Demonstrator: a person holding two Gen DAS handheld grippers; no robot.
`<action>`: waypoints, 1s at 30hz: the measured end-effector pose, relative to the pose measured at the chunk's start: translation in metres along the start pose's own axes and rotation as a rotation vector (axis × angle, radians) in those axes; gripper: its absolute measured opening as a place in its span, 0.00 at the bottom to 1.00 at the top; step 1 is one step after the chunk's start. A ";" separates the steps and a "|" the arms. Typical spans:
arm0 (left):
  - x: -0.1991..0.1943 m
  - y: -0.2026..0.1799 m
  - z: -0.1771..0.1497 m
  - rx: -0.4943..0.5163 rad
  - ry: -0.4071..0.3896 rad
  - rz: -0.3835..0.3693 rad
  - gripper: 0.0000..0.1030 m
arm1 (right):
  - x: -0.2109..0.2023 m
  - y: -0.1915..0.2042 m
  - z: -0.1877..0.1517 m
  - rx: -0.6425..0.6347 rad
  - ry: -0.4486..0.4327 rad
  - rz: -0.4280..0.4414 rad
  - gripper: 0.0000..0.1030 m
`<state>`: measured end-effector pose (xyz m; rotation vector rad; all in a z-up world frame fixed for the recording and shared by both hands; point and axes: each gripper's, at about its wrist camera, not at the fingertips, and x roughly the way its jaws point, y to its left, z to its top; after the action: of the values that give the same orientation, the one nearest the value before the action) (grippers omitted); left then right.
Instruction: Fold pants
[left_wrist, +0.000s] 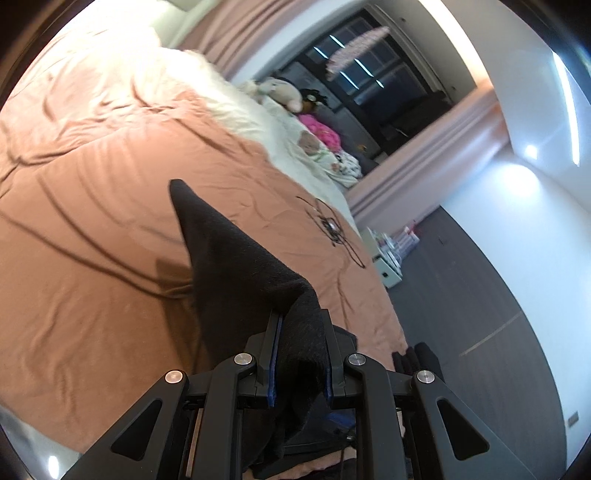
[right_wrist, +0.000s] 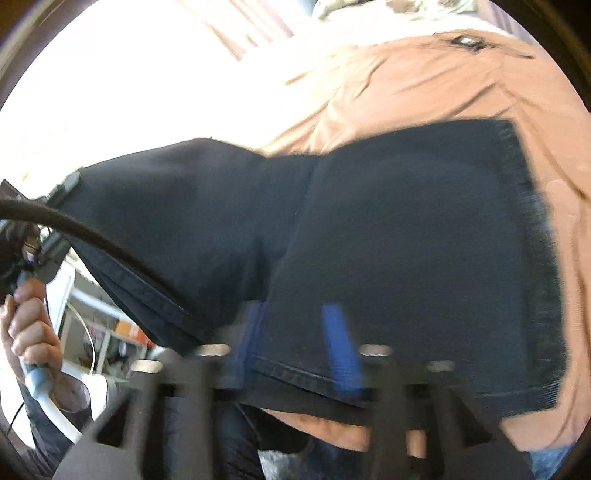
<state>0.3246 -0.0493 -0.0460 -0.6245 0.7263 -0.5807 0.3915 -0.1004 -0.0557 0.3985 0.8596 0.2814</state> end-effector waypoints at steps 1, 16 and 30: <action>0.003 -0.007 0.000 0.014 0.005 -0.004 0.18 | -0.011 -0.004 -0.003 0.004 -0.034 -0.007 0.71; 0.070 -0.094 -0.027 0.182 0.167 -0.096 0.18 | -0.112 -0.087 -0.033 0.173 -0.249 -0.046 0.72; 0.153 -0.139 -0.101 0.229 0.389 -0.155 0.15 | -0.144 -0.117 -0.083 0.301 -0.292 -0.091 0.72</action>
<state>0.3067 -0.2770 -0.0737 -0.3582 0.9631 -0.9300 0.2468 -0.2428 -0.0600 0.6613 0.6302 0.0054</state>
